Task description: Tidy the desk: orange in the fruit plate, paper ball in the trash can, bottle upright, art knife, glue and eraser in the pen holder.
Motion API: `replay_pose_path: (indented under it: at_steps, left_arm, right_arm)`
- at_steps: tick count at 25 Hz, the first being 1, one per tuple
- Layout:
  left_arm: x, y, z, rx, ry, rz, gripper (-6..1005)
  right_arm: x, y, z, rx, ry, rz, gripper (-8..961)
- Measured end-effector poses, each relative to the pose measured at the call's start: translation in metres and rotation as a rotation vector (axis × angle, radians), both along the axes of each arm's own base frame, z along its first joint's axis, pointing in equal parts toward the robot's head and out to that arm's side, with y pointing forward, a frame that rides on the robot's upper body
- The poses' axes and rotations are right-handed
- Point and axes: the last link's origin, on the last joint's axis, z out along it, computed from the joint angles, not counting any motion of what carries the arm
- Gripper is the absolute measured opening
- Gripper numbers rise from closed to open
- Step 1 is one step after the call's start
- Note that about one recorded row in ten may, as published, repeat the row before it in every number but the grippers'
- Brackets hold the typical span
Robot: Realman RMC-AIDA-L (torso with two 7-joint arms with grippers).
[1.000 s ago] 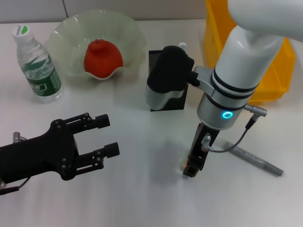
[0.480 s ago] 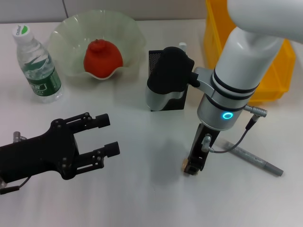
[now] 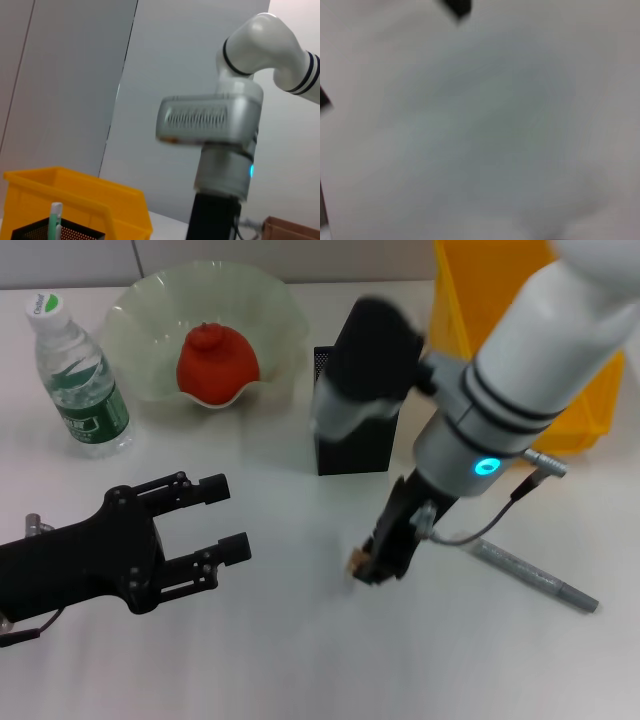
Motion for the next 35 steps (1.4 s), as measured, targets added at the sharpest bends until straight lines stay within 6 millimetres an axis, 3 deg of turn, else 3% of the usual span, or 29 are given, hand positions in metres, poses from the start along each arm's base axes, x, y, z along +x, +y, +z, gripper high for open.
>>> replay_pose_path:
  at_steps: [6, 11, 15, 19, 20, 24, 35]
  left_arm:
    - [-0.001, 0.000, 0.001, 0.004, -0.002, 0.004, 696]
    - [-0.001, 0.000, 0.001, 0.005, -0.003, 0.006, 697]
    - [0.000, 0.000, 0.001, 0.010, -0.005, 0.007, 697]
    - [0.000, 0.001, 0.000, 0.011, -0.006, 0.006, 697]
    - [0.000, 0.001, 0.000, 0.011, -0.006, 0.006, 697]
    - [0.000, 0.001, 0.000, 0.011, -0.006, 0.005, 697]
    - [0.001, 0.001, -0.001, 0.014, -0.005, -0.001, 697]
  right_arm:
    - [0.001, 0.011, 0.041, 0.166, 0.318, -0.003, 249]
    - [0.024, 0.017, 0.069, 0.312, 0.691, -0.006, 250]
    - [0.049, 0.017, 0.078, 0.422, 0.923, 0.012, 250]
    - [0.079, 0.020, 0.072, 0.540, 1.084, 0.021, 250]
    - [0.090, 0.021, 0.067, 0.592, 1.107, 0.054, 250]
    - [0.099, 0.022, 0.060, 0.638, 1.090, 0.117, 251]
    - [0.106, 0.038, 0.044, 0.687, 0.979, 0.126, 252]
